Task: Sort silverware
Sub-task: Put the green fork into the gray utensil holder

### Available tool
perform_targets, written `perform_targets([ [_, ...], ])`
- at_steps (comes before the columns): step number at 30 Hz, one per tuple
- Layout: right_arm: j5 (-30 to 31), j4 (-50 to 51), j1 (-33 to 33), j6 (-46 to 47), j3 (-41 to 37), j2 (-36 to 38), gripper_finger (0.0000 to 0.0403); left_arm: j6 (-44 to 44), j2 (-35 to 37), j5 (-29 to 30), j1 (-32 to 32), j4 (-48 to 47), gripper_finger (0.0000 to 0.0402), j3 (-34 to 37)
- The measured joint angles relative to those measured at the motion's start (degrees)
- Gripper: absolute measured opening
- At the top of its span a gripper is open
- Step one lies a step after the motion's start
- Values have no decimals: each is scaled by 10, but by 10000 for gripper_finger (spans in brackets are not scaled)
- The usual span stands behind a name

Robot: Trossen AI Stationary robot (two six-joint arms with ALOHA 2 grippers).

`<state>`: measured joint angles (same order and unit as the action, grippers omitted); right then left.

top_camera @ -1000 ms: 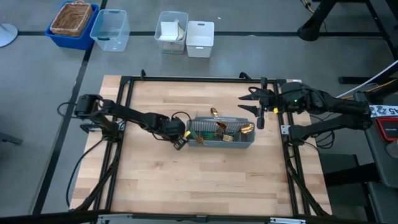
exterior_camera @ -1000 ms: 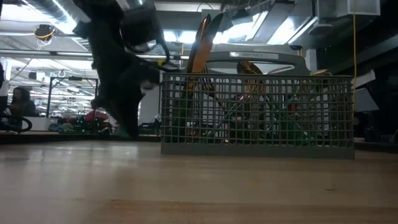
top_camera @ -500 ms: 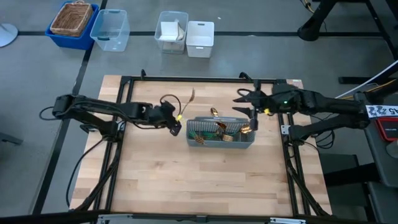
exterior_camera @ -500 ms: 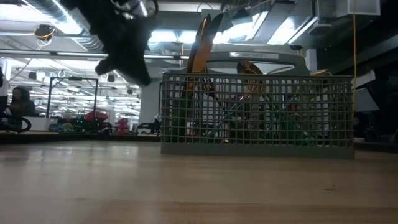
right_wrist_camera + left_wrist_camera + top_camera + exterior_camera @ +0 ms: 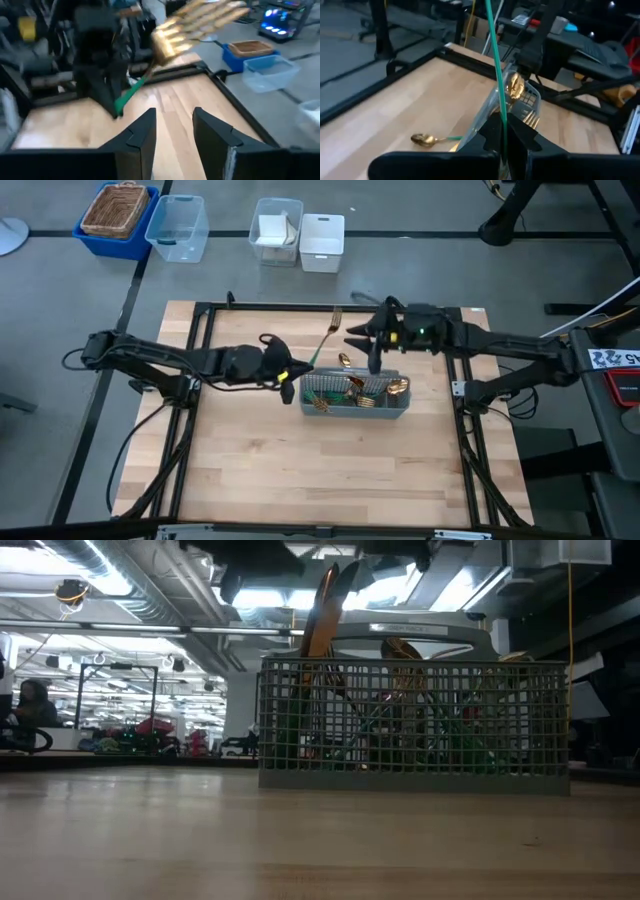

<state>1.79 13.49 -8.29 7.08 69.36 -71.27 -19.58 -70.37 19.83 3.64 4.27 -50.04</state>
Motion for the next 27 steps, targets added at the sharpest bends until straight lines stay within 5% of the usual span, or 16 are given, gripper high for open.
perform_targets([
  [11,-221,-110,-84,80,0,0,129,37,-4,4,17,15,2,0],
  [19,-246,-171,-83,92,0,-30,129,62,-4,3,17,28,2,0],
  [27,-367,-262,-83,102,0,-72,122,64,-4,2,18,25,2,0],
])
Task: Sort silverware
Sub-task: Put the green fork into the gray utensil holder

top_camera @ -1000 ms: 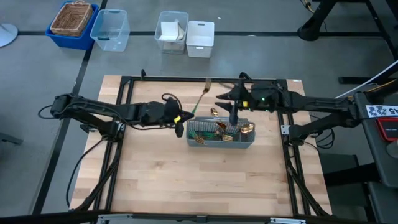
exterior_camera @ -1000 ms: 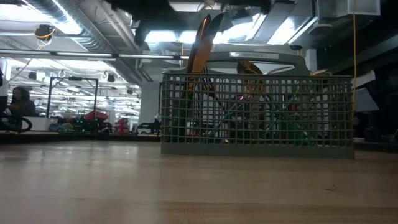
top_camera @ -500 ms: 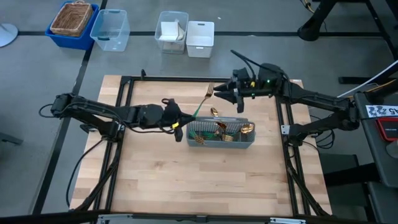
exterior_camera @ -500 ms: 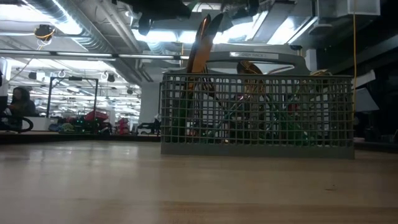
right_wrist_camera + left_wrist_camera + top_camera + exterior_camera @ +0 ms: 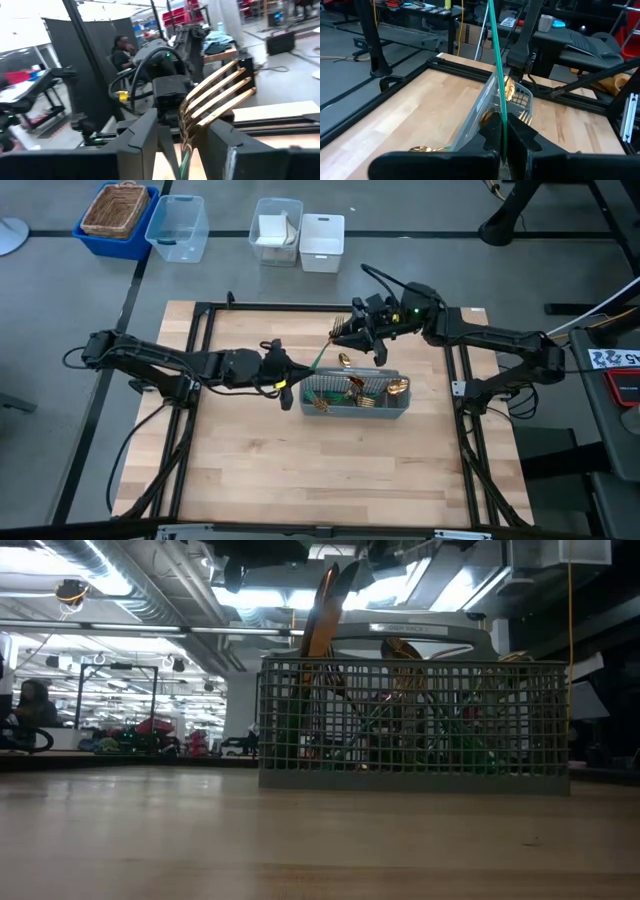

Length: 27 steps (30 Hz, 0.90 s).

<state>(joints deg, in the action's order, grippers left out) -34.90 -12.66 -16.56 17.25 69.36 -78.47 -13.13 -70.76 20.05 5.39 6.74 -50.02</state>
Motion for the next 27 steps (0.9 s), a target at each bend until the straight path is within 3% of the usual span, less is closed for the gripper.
perform_targets([
  [9,-13,-6,1,5,0,-3,12,16,0,-1,-1,-4,9,0],
  [20,-7,36,1,4,0,-2,10,-5,0,3,-2,-8,76,0],
  [27,-35,65,1,5,0,-2,8,-31,15,2,-2,-30,122,0],
])
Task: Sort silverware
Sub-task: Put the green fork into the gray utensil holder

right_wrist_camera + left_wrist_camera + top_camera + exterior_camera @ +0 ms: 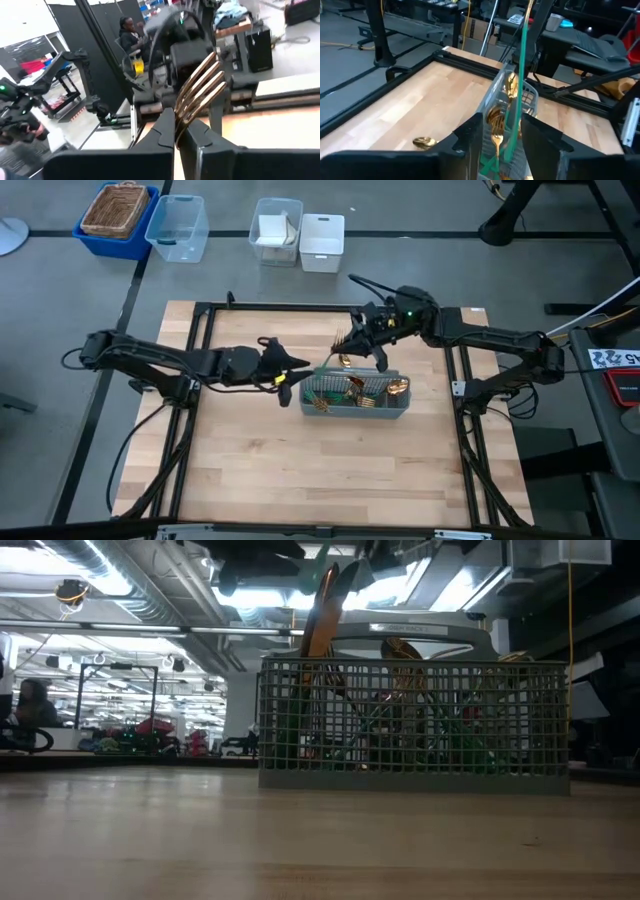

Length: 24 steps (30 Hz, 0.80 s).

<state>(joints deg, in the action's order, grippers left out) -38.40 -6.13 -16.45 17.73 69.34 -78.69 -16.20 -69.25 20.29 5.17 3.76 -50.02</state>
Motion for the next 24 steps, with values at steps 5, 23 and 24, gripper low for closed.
perform_targets([
  [5,3,27,17,-15,0,0,5,-28,33,-1,0,-37,127,0],
  [23,94,253,34,-116,0,-2,15,-31,46,-1,0,-49,127,0],
  [24,93,254,34,-117,0,-3,20,-29,46,-1,0,-49,127,0],
])
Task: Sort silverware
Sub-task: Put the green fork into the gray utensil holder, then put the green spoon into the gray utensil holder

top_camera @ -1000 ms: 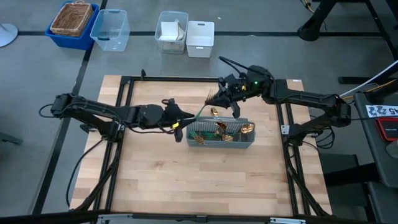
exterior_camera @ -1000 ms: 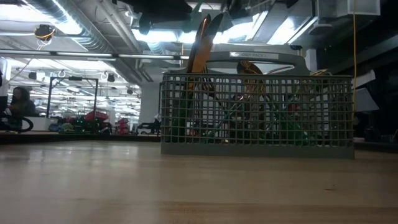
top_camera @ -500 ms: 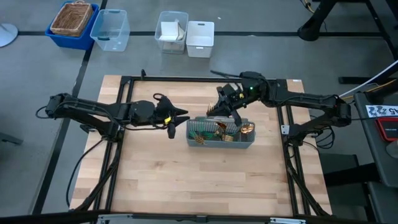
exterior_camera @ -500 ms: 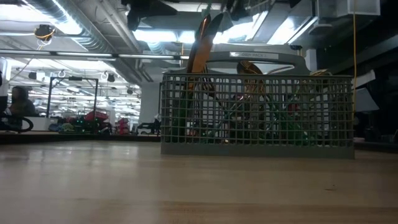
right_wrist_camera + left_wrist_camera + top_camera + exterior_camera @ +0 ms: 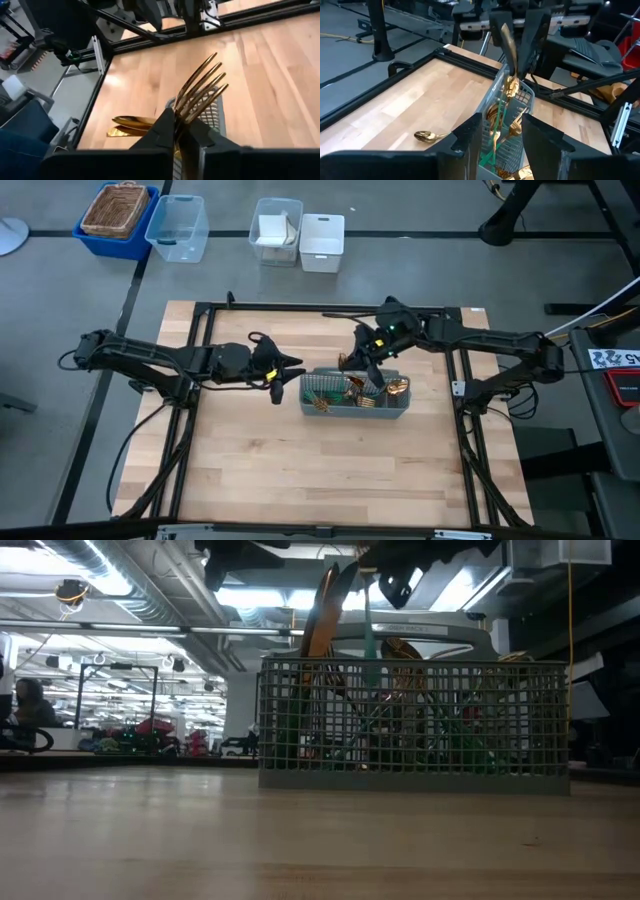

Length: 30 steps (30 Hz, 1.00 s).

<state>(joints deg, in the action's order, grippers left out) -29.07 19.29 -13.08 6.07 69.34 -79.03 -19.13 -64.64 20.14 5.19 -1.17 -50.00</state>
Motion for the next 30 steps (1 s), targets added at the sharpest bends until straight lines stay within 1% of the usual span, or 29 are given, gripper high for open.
perform_targets([
  [6,1,14,0,-1,0,-12,46,14,0,0,0,0,127,0],
  [9,2,24,0,-1,0,-17,50,19,0,0,0,-1,127,0],
  [15,1,11,-1,-3,0,-19,52,27,0,0,-1,-3,127,0],
  [19,2,-2,-1,-4,3,-5,53,26,0,0,-2,-6,127,0],
  [23,14,12,-8,-10,49,1,53,-17,1,0,-19,-12,127,0],
  [25,16,28,-18,-31,83,1,53,-52,2,0,-36,-17,127,0],
  [28,43,46,-40,-74,131,3,53,-92,2,-1,-65,-21,127,0],
  [30,56,66,-60,-86,155,4,53,-119,3,-17,-89,-31,127,0],
])
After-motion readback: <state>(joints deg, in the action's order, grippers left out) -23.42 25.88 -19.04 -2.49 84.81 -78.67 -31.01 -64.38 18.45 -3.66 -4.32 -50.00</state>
